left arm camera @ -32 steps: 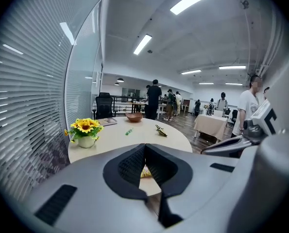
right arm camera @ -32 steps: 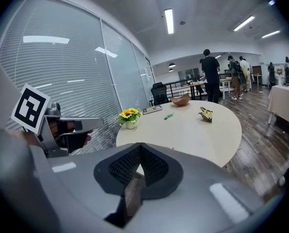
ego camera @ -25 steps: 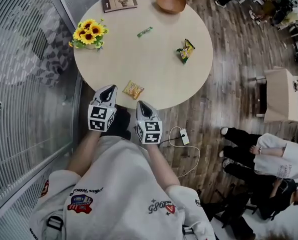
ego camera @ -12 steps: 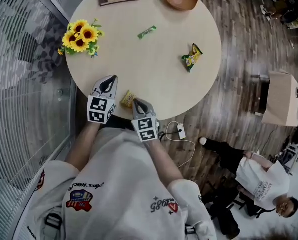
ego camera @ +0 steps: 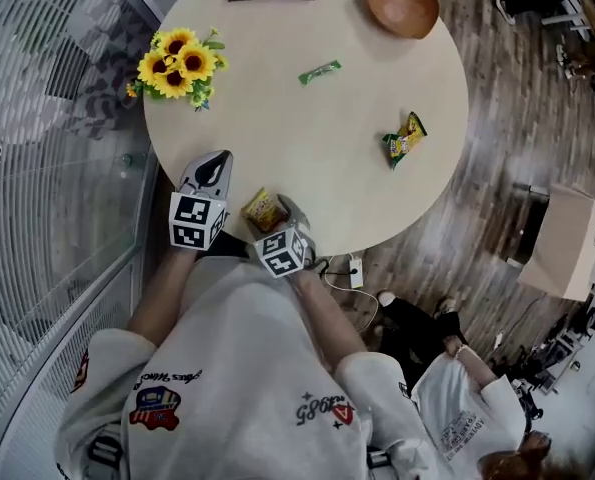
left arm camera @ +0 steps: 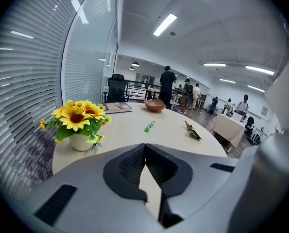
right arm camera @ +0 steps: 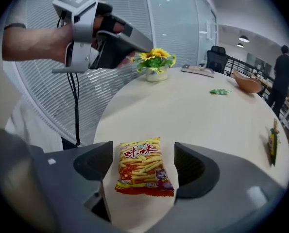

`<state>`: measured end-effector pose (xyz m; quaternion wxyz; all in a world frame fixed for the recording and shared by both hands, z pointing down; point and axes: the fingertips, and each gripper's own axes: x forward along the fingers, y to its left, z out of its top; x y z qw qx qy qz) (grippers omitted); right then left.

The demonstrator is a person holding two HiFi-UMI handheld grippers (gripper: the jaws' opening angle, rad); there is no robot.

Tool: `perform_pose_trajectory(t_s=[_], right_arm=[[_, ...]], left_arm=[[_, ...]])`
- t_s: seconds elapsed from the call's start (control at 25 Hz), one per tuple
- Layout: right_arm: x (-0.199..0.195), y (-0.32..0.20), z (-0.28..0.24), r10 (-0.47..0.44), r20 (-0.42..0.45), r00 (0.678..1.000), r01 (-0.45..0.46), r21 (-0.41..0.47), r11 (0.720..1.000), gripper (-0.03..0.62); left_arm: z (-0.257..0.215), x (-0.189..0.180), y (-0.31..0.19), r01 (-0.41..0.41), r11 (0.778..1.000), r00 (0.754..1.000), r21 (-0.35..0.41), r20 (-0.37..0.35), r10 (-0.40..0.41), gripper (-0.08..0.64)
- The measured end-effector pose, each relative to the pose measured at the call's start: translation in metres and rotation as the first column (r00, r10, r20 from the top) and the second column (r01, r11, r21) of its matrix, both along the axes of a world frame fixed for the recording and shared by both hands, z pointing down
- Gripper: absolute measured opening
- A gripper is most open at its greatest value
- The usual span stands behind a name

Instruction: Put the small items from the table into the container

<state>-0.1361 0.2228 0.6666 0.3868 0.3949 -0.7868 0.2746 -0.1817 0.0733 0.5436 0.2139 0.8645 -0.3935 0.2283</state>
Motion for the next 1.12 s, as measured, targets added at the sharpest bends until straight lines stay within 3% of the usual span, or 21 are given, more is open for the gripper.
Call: perform_pose_trajectory(t_s=[0.16, 0.36, 0.56, 0.84, 0.96, 1.12], right_arm=[[-0.009, 0.013, 0.023, -0.143, -0.063, 0.988, 0.137, -0.085, 0.987, 0.367], [0.0, 0.021, 0.042, -0.221, -0.136, 0.966, 0.201, -0.141, 0.969, 0.36], [0.008, 0.013, 0.038, -0.231, -0.109, 0.967, 0.209, -0.184, 0.961, 0.251], [0.032, 0.008, 0.02, -0.199, -0.028, 0.98, 0.19, -0.191, 0.963, 0.229], [0.052, -0.034, 0.006, -0.114, -0.009, 0.993, 0.112, -0.134, 0.985, 0.227], [0.099, -0.091, -0.028, -0.026, 0.005, 1.0, 0.027, -0.048, 0.998, 0.225]], left_arm=[[0.002, -0.01, 0.006, 0.053, 0.998, 0.999, -0.027, 0.012, -0.053, 0.006], [0.007, -0.02, 0.016, 0.122, 0.991, 0.992, -0.049, 0.03, -0.12, 0.006], [0.009, -0.013, 0.011, 0.138, 0.989, 0.99, -0.056, 0.039, -0.135, 0.006], [0.009, 0.037, -0.002, 0.116, 0.992, 0.993, -0.054, 0.009, -0.116, 0.006], [-0.001, 0.079, -0.04, 0.04, 0.999, 0.999, -0.01, -0.015, -0.04, 0.006], [-0.02, 0.128, -0.083, 0.009, 0.999, 1.0, 0.032, -0.03, -0.008, 0.006]])
